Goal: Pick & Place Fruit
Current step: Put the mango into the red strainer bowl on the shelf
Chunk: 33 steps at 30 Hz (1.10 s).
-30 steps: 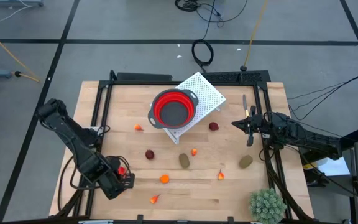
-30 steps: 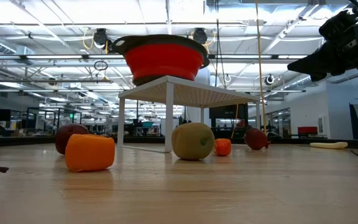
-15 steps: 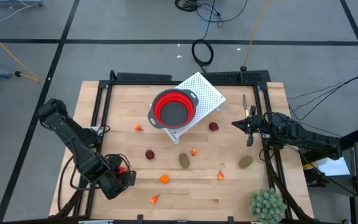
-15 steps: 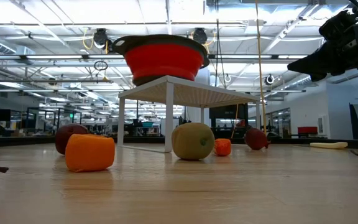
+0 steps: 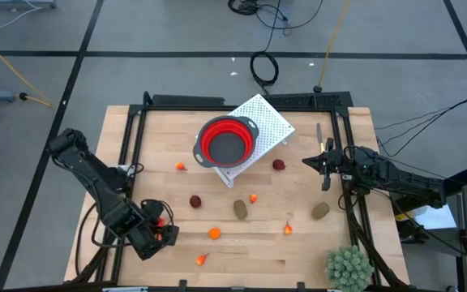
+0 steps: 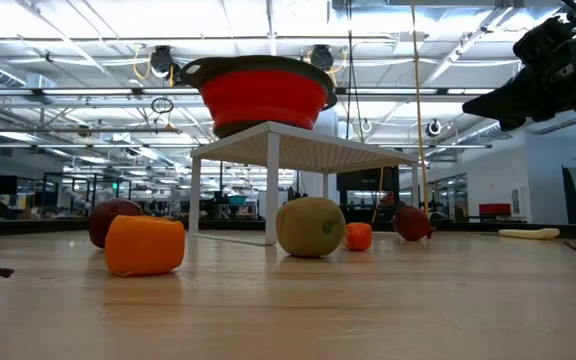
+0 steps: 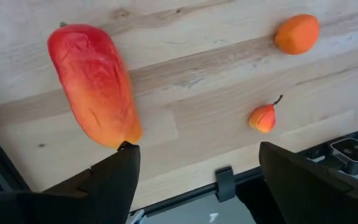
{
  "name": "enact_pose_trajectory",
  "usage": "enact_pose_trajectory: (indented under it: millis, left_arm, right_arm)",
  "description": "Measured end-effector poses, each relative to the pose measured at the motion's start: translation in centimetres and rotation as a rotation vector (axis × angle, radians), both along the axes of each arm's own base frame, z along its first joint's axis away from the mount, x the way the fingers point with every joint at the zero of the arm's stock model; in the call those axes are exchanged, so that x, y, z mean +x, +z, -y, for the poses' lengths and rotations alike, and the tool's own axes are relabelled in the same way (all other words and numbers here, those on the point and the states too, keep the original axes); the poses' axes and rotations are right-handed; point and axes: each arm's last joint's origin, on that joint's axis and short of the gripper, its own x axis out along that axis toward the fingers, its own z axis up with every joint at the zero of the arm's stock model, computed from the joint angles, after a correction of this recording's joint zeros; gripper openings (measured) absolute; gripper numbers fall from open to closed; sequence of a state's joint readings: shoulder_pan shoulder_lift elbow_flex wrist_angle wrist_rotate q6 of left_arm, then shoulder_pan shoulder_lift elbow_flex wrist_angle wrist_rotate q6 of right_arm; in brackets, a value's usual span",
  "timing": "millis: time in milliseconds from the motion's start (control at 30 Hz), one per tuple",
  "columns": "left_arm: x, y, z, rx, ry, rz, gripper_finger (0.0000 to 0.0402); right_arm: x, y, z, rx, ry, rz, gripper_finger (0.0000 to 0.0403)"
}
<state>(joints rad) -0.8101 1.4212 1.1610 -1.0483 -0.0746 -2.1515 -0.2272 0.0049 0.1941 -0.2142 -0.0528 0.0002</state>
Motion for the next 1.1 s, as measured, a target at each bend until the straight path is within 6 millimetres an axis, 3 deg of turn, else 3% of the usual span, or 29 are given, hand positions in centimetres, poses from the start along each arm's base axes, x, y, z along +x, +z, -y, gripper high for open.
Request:
enact_pose_trajectory:
  millis: [233,500,700,900,1100]
  left_arm:
    - [0.0,0.0,0.0,0.007,-0.007,0.009,0.0330]
    - [-0.5,-0.1,-0.1,-0.038,0.022,-0.110,0.0395]
    - [-1.1,-0.3,-0.9,0.050,0.116,-0.155,0.0378]
    - [-0.9,-0.3,-1.1,0.110,0.058,-0.091,0.0377]
    - [-0.5,-1.1,-0.7,0.104,0.075,-0.160,0.0377]
  right_arm:
    - [0.0,0.0,0.0,0.000,0.000,0.000,0.0000]
    - [0.0,0.0,0.0,0.000,0.000,0.000,0.0000]
    - [0.0,0.0,0.0,0.000,0.000,0.000,0.0000]
    - [0.0,0.0,0.0,0.000,0.000,0.000,0.0000]
    - [0.0,0.0,0.0,0.000,0.000,0.000,0.0000]
